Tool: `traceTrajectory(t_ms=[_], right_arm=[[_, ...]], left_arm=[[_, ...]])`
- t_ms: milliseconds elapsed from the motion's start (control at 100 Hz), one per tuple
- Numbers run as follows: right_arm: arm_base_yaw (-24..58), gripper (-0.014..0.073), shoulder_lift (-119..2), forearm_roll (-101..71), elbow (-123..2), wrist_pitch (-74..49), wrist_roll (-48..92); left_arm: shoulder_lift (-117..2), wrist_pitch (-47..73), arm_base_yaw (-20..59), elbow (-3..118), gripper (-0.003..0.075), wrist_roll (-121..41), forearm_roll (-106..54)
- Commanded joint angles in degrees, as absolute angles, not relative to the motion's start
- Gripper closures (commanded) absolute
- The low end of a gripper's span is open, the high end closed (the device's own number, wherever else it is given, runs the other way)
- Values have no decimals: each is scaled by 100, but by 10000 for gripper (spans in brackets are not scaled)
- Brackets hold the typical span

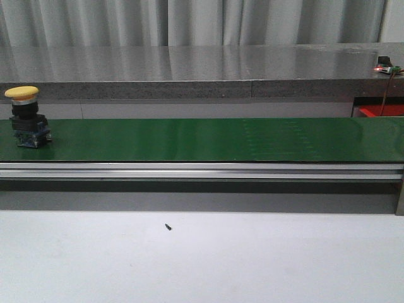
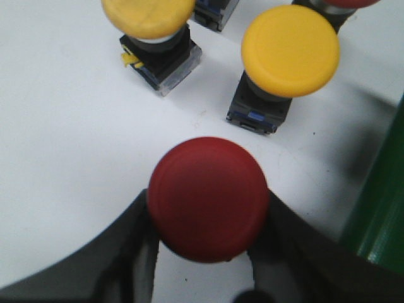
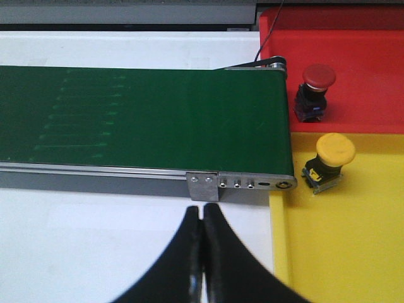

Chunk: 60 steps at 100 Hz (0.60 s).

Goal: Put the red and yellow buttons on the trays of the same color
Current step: 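Place the red button on the belt behind the yellow one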

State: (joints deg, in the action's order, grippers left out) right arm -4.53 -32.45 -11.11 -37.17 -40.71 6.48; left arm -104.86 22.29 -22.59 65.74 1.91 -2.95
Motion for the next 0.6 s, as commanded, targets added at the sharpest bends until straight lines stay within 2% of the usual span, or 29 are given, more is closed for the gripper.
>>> traceTrajectory(t_ms=[0, 240, 590], right_arm=[[-437, 662, -3242, -1173, -3870, -3675, 688], [-437, 662, -3242, -1173, -3870, -3675, 688], [-437, 662, -3242, -1173, -3870, -3675, 688]], left_arm=[[-9972, 1933, -2226, 6563, 573, 242, -252], [-9360, 1903, -2226, 6123, 573, 242, 0], [-8542, 2199, -2226, 6110, 573, 242, 97]])
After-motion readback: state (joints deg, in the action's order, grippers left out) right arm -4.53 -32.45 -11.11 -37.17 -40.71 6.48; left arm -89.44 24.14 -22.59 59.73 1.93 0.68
